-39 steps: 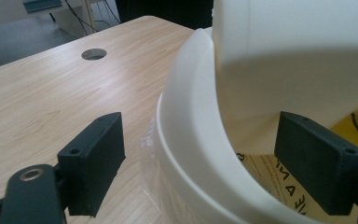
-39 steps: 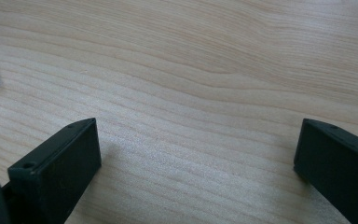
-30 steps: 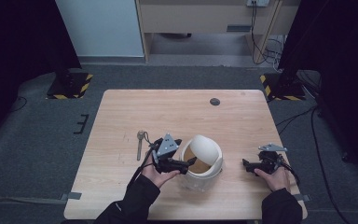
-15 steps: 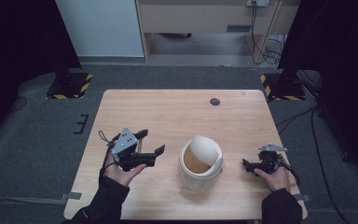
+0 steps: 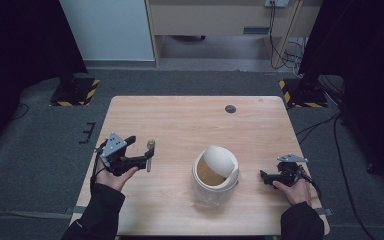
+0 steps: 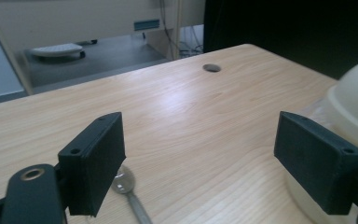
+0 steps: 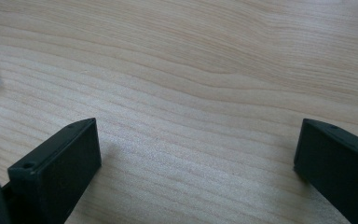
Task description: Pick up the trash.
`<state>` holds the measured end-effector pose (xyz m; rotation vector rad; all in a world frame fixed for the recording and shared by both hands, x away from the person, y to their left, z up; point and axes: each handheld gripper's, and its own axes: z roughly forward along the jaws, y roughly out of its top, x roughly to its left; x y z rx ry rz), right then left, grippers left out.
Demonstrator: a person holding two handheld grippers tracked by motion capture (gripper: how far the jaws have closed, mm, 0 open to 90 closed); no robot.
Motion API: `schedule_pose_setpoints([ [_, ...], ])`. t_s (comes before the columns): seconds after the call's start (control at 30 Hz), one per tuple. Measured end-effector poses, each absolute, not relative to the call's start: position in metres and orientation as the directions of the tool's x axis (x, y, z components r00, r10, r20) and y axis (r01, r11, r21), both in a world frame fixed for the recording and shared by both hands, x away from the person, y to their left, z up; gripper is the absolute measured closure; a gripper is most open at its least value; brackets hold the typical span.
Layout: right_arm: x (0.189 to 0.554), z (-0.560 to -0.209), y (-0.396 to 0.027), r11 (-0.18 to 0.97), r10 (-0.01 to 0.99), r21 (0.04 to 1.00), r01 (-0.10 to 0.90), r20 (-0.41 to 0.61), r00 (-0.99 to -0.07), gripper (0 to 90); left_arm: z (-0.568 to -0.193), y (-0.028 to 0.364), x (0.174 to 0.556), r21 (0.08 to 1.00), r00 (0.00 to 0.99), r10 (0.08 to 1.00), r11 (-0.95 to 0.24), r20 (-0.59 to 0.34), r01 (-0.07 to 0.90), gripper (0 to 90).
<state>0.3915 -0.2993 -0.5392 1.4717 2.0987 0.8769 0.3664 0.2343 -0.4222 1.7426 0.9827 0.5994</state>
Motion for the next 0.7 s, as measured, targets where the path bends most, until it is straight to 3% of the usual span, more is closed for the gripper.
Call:
schedule_pose_setpoints([
  [0.27, 0.391, -0.539, -0.299, 0.238, 0.938, 0.706, 0.667, 0.01, -0.345, 0.8, -0.462, 0.233, 0.389, 0.884, 0.499, 0.866, -0.21, -0.031, 0.419, 18.5],
  [0.7, 0.392, -0.539, -0.299, 0.238, 0.938, 0.706, 0.667, 0.009, -0.345, 0.8, -0.515, 0.236, 0.413, 0.775, 0.433, 0.898, -0.216, -0.081, 0.593, 36.2],
])
